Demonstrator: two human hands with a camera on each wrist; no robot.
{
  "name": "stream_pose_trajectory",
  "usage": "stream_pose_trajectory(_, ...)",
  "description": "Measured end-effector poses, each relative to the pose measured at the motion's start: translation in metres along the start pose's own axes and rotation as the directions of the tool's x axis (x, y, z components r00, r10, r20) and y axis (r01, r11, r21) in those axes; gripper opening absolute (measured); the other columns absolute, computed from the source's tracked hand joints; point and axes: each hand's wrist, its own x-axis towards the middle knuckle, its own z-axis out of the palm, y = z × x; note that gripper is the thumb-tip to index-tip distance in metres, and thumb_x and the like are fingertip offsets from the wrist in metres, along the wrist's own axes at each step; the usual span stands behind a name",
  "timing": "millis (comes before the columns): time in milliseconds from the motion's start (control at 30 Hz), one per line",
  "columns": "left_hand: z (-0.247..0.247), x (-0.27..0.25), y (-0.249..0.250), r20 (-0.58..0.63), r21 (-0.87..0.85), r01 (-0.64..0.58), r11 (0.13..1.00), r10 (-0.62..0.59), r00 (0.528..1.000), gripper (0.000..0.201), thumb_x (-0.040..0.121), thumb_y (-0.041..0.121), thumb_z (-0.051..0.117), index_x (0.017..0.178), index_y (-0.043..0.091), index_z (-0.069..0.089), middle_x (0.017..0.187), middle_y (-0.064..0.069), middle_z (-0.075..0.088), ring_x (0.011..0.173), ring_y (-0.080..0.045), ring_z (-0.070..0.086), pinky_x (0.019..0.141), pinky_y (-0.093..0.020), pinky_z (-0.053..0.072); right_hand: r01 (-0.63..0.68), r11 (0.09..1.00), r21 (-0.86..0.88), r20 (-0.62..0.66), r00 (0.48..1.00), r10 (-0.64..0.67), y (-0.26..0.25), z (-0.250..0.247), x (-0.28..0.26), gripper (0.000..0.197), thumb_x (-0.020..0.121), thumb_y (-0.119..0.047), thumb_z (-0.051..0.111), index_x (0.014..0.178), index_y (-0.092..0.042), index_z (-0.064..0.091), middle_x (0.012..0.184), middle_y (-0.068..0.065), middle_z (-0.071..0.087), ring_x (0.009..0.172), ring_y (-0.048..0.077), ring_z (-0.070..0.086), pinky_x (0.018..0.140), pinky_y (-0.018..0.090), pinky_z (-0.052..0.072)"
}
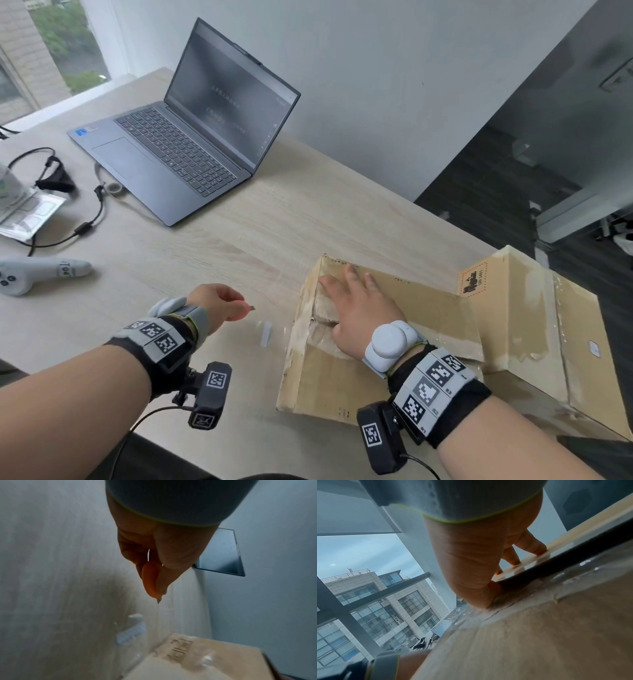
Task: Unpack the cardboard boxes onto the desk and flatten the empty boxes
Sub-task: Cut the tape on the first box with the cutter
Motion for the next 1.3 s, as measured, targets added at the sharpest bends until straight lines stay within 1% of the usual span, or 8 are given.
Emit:
stream_pose_trajectory(367,0.014,0.020,-0.043,-0.012,0.466,-0.034,0.884,0.045,0.999,0.016,0.079,0.045,0.078,0.085,0.035,0.066,0.095,0.008,0.067,0.085,-0.014,0.064,0.076,-0.029,0.056,-0.009,1.000,0.030,-0.017,1.000,0.009,0.002,0.005,0.002,0.076,0.091,-0.033,0.053,0.152,-0.043,0.009,0.169,0.006,-0.005,0.154,0.038,0.006,0.114,0.052,0.036)
stream_pose_trajectory(500,0.017,0.023,-0.044,-0.033,0.545,-0.059,0.836,0.092,0.995,0.018,0.078,0.054,0.075,0.089,0.042,0.066,0.105,0.008,0.054,0.100,-0.018,0.056,0.089,-0.032,0.052,0.044,0.997,0.057,-0.025,0.999,-0.043,0.008,0.005,0.000,0.072,0.092,-0.032,0.053,0.153,-0.041,0.015,0.169,0.008,-0.003,0.155,0.037,0.005,0.124,0.047,0.022)
stream_pose_trajectory(700,0.013,0.015,-0.035,0.028,0.639,-0.183,0.747,0.215,0.976,0.020,0.094,0.052,0.057,0.107,0.039,0.065,0.119,0.010,0.055,0.114,-0.018,0.050,0.096,-0.036,0.047,0.077,0.960,0.269,-0.050,0.997,-0.066,0.030,0.001,-0.009,0.052,0.099,-0.039,0.058,0.148,-0.039,0.043,0.167,-0.012,0.014,0.155,0.014,0.011,0.121,0.030,0.015)
stream_pose_trajectory(800,0.018,0.006,-0.012,-0.006,0.606,-0.285,0.743,0.363,0.932,0.017,0.099,0.039,0.053,0.109,0.037,0.067,0.126,0.009,0.058,0.118,-0.020,0.053,0.097,-0.036,0.047,0.046,0.917,0.396,-0.096,0.995,-0.009,0.044,0.007,-0.018,0.036,0.101,-0.032,0.056,0.137,-0.031,0.060,0.161,-0.016,0.030,0.148,0.009,0.028,0.116,0.024,0.022)
stream_pose_trajectory(900,0.026,-0.014,0.032,-0.003,0.448,-0.511,0.733,0.573,0.819,0.009,0.096,0.030,0.061,0.093,0.037,0.066,0.105,0.011,0.060,0.106,-0.018,0.058,0.093,-0.036,0.048,-0.002,0.905,0.426,-0.141,0.988,0.069,0.059,0.014,-0.033,0.028,0.100,-0.032,0.056,0.126,-0.027,0.067,0.139,-0.015,0.049,0.130,0.013,0.047,0.106,0.025,0.035)
stream_pose_trajectory(1033,0.045,-0.058,0.092,0.188,0.409,-0.727,0.552,0.729,0.659,0.042,0.083,0.059,0.045,0.098,0.033,0.074,0.105,0.015,0.062,0.102,-0.015,0.060,0.092,-0.036,0.049,-0.137,0.905,0.403,-0.096,0.977,0.191,0.080,0.021,-0.059,0.029,0.098,-0.046,0.051,0.116,-0.031,0.068,0.110,-0.017,0.053,0.103,0.010,0.054,0.092,0.030,0.046)
stream_pose_trajectory(1200,0.082,-0.100,0.122,0.546,0.623,-0.735,0.268,0.524,0.654,0.063,0.082,0.075,0.039,0.132,0.042,0.058,0.131,0.019,0.058,0.122,-0.011,0.054,0.101,-0.035,0.038,-0.214,0.892,0.398,-0.044,0.967,0.251,0.096,0.025,-0.086,0.050,0.080,-0.072,0.035,0.104,-0.041,0.067,0.096,-0.019,0.056,0.097,0.009,0.057,0.097,0.040,0.045)
stream_pose_trajectory(1300,0.088,-0.118,0.128,0.551,0.605,-0.731,0.317,0.497,0.671,0.044,0.091,0.064,0.052,0.125,0.039,0.063,0.110,0.022,0.060,0.107,-0.008,0.060,0.095,-0.031,0.046,-0.200,0.890,0.410,-0.090,0.962,0.257,0.102,0.016,-0.111,0.030,0.094,-0.058,0.046,0.104,-0.039,0.067,0.091,-0.016,0.058,0.089,0.008,0.056,0.095,0.038,0.045)
